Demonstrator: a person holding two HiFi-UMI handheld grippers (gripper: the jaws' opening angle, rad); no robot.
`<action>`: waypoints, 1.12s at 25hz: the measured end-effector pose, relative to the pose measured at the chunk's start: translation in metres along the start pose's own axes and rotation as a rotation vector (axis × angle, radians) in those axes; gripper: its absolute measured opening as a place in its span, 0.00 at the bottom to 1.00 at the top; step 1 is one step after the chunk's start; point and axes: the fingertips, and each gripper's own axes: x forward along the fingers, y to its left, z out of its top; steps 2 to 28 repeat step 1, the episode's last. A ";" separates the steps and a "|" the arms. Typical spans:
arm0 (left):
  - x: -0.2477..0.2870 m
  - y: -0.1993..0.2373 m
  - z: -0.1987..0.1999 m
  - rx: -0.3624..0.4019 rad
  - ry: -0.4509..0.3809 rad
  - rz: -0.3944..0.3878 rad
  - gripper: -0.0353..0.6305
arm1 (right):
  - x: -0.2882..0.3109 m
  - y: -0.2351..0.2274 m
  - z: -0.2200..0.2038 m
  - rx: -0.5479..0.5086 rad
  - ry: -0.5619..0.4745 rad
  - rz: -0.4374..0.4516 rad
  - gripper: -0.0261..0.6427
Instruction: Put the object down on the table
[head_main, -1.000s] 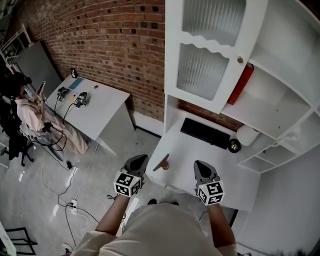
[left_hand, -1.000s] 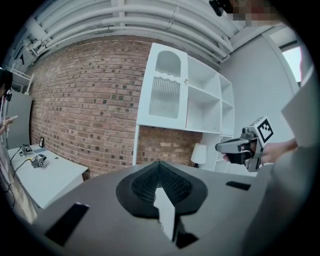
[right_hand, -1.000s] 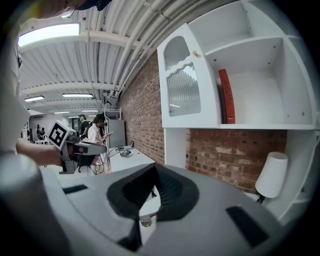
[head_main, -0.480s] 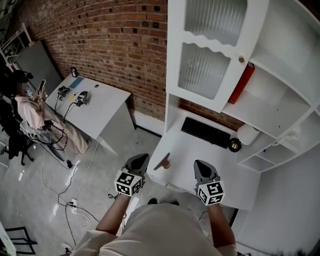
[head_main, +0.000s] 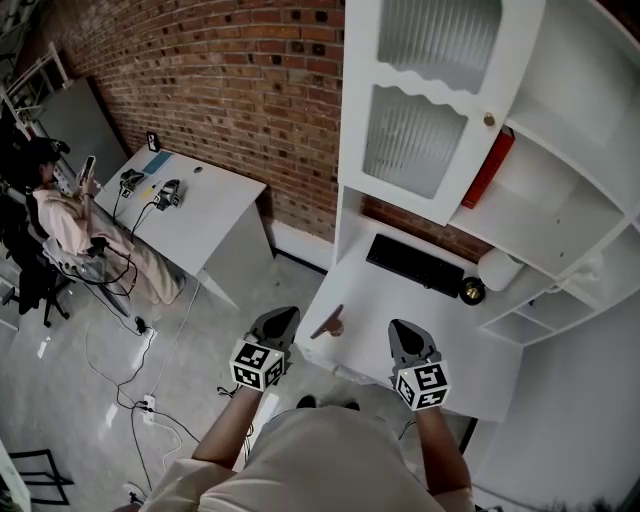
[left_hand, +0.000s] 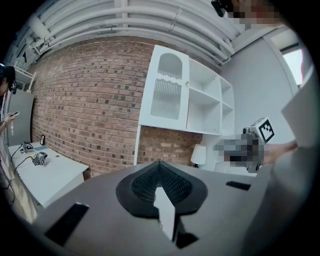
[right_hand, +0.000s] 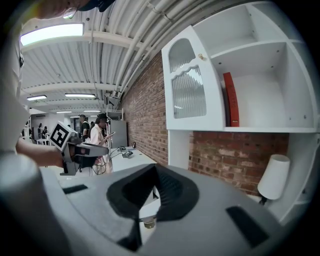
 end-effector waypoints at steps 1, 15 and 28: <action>0.000 0.000 0.000 -0.001 -0.001 0.000 0.04 | 0.000 0.001 0.000 0.000 0.000 0.000 0.04; 0.000 0.000 0.000 -0.001 -0.001 0.000 0.04 | 0.000 0.001 0.000 0.000 0.000 0.000 0.04; 0.000 0.000 0.000 -0.001 -0.001 0.000 0.04 | 0.000 0.001 0.000 0.000 0.000 0.000 0.04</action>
